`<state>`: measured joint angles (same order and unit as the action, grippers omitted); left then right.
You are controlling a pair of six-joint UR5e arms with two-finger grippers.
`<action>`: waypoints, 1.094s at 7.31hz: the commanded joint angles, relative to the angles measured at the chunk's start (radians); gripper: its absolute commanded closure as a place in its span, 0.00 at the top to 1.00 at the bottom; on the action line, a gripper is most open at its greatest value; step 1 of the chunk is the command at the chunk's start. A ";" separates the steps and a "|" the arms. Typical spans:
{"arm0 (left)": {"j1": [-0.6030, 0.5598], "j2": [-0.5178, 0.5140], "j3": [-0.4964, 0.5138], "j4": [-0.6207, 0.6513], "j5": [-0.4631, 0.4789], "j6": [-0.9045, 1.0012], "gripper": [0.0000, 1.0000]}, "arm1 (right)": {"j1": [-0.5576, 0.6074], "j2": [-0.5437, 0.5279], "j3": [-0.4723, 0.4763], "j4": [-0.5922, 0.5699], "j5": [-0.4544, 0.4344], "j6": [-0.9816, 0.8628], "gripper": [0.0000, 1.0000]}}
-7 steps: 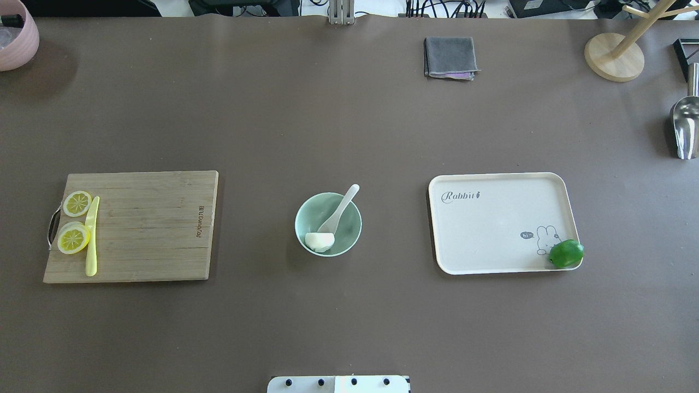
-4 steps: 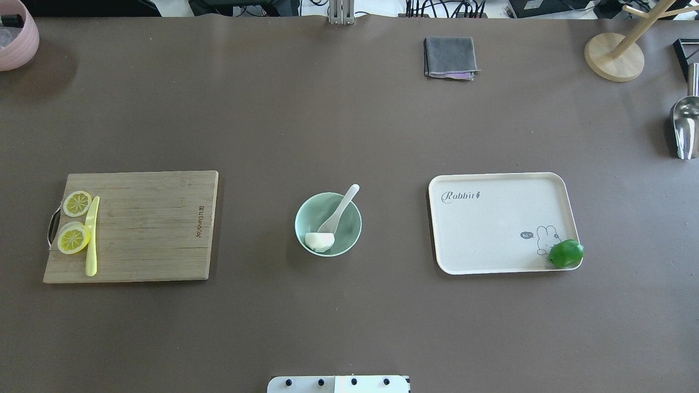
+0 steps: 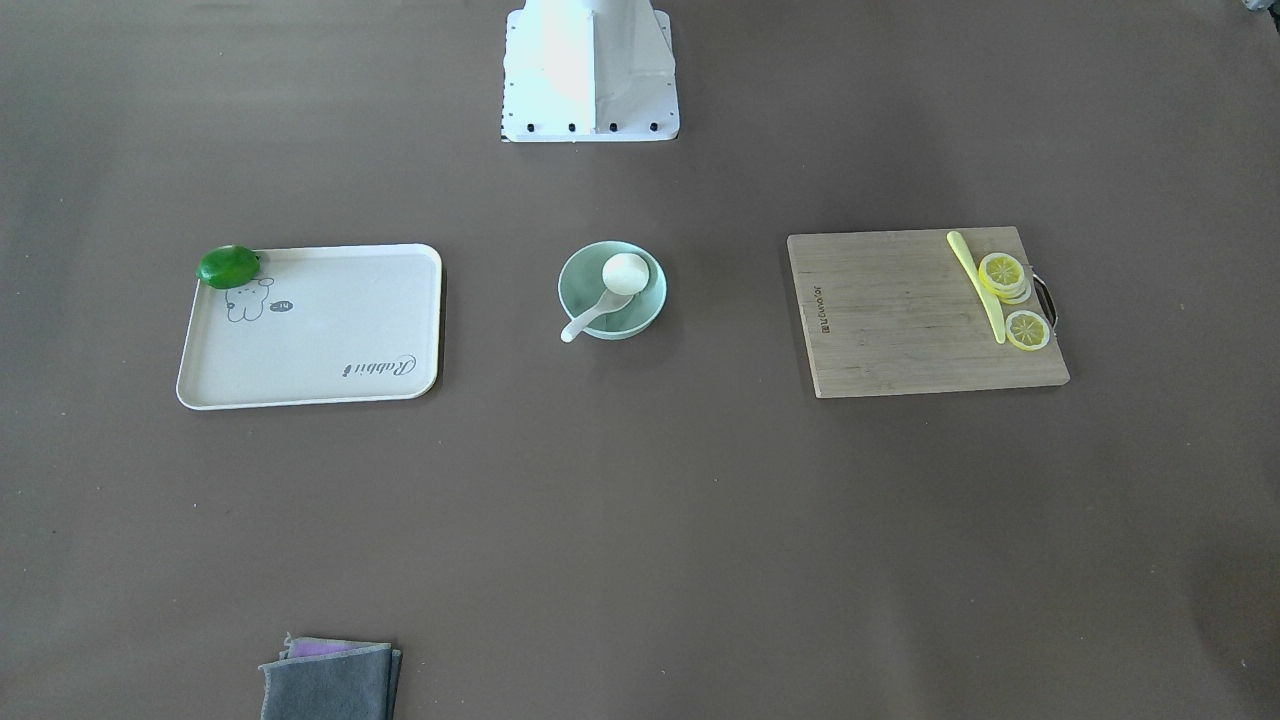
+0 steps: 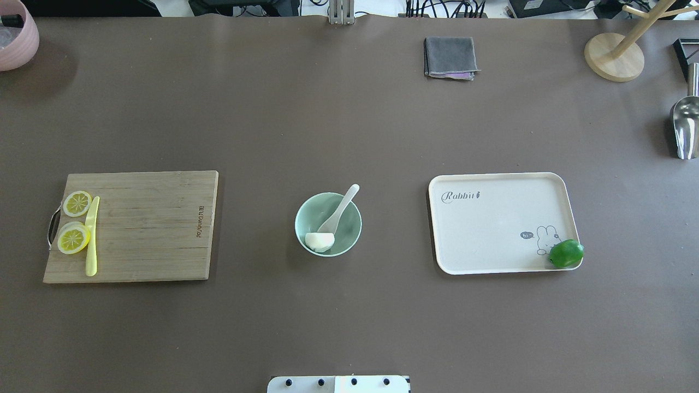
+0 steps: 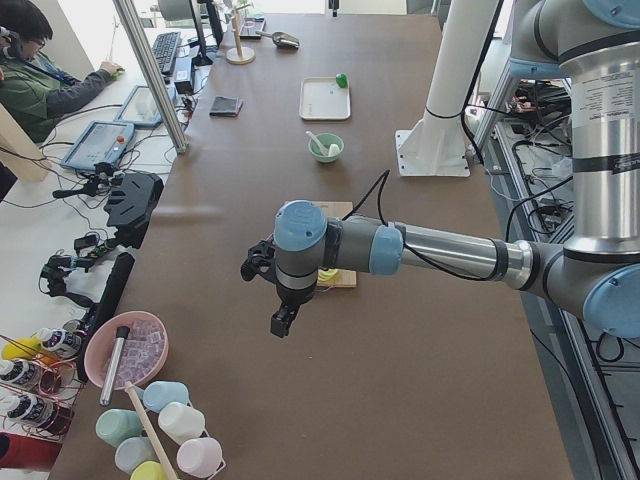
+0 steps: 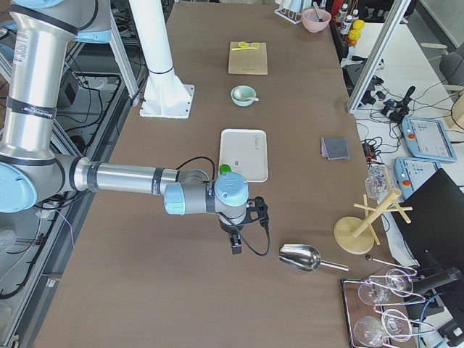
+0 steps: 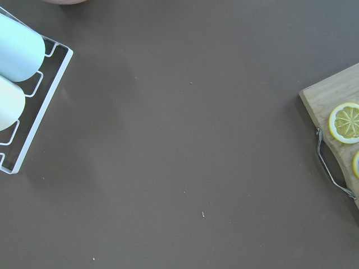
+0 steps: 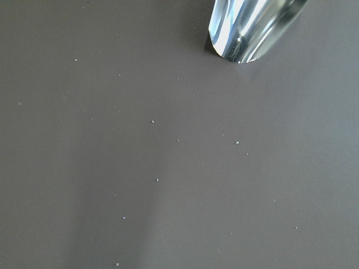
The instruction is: Put spoon and bun in bowl
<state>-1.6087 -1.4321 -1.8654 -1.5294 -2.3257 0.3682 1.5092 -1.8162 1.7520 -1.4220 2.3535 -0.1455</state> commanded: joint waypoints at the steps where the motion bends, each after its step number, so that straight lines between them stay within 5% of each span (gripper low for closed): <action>1: 0.001 -0.004 0.000 0.000 0.003 0.000 0.99 | -0.012 0.000 0.000 0.002 0.001 0.003 1.00; 8: 0.006 -0.005 0.000 0.000 0.006 0.000 0.99 | -0.015 -0.005 0.001 0.008 0.016 0.001 1.00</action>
<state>-1.6035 -1.4397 -1.8646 -1.5294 -2.3194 0.3682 1.4941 -1.8174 1.7521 -1.4145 2.3593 -0.1440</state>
